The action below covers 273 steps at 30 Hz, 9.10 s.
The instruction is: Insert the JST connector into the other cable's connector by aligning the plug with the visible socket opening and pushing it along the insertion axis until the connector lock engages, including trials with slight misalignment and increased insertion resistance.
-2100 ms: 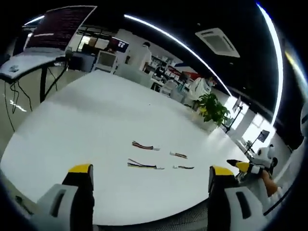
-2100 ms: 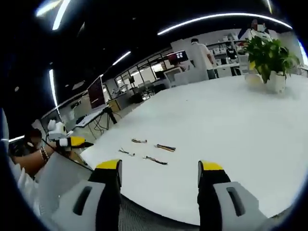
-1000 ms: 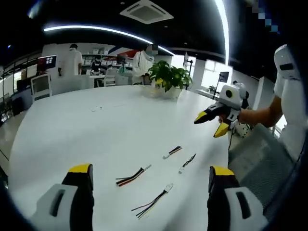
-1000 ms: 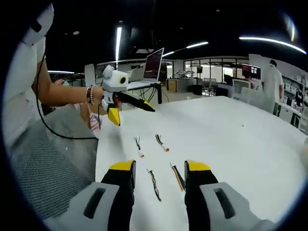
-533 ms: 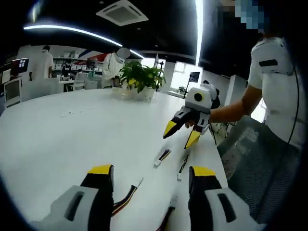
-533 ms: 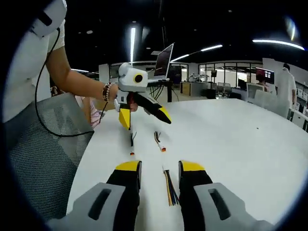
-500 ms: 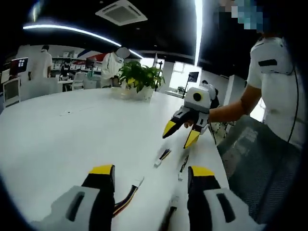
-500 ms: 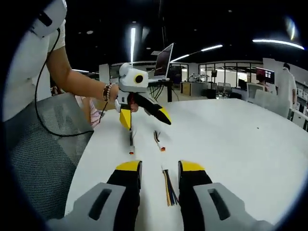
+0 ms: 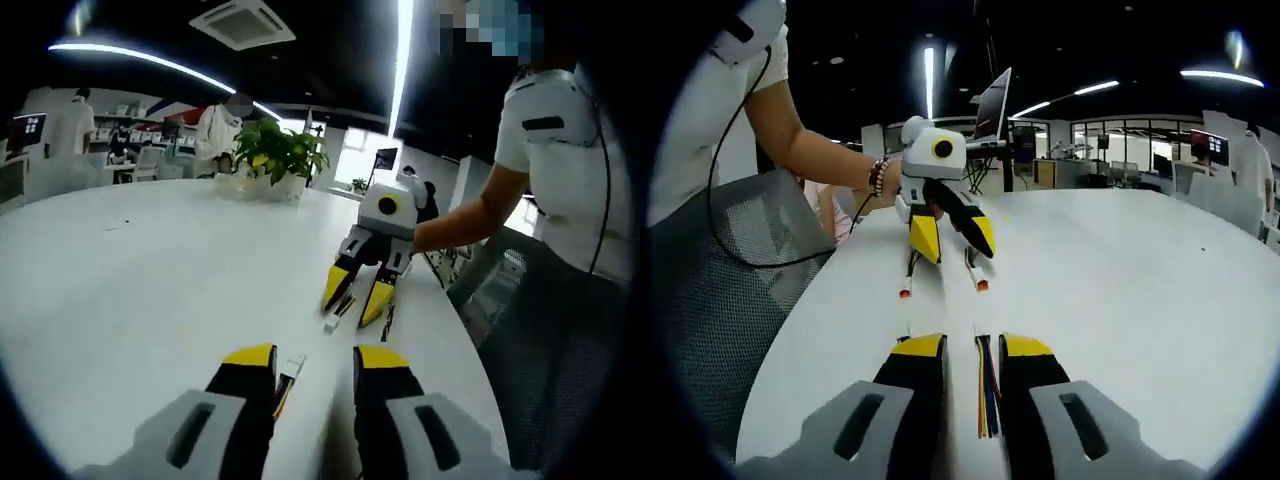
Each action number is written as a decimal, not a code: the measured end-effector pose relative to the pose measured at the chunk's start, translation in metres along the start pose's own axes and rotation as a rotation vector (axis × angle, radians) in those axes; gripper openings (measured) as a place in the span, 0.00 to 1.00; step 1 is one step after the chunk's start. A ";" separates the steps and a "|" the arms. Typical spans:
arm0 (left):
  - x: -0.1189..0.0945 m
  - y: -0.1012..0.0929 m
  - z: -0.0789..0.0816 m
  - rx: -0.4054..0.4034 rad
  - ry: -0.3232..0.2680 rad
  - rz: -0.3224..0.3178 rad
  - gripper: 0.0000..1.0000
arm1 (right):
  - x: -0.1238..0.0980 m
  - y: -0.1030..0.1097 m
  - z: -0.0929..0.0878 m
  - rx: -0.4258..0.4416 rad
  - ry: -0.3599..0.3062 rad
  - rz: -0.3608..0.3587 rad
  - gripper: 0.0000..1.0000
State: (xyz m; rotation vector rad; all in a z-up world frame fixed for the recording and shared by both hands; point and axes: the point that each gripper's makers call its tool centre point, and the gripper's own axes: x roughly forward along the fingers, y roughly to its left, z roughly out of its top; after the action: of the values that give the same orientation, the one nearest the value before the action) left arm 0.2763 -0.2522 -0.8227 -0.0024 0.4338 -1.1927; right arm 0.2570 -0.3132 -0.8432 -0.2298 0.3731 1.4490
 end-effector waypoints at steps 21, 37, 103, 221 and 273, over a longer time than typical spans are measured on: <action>0.010 -0.008 -0.012 0.046 0.039 -0.049 0.10 | 0.004 -0.006 -0.001 -0.019 -0.013 0.004 0.05; 0.011 -0.023 -0.010 0.149 0.073 -0.092 0.00 | 0.000 0.004 0.021 -0.074 -0.034 0.042 0.05; 0.022 -0.038 0.000 0.327 0.193 -0.128 0.00 | 0.007 0.018 0.019 -0.220 0.122 0.116 0.04; -0.040 -0.083 0.034 0.101 0.026 0.230 0.56 | -0.059 0.048 0.073 -0.049 -0.013 -0.192 0.27; -0.039 -0.061 -0.024 0.065 0.101 0.161 0.47 | -0.034 0.058 0.015 0.009 0.203 -0.199 0.26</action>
State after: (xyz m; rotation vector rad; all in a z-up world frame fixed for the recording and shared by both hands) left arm 0.2022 -0.2352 -0.8187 0.1472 0.4741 -1.0502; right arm 0.1982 -0.3322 -0.8124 -0.3980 0.5073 1.2311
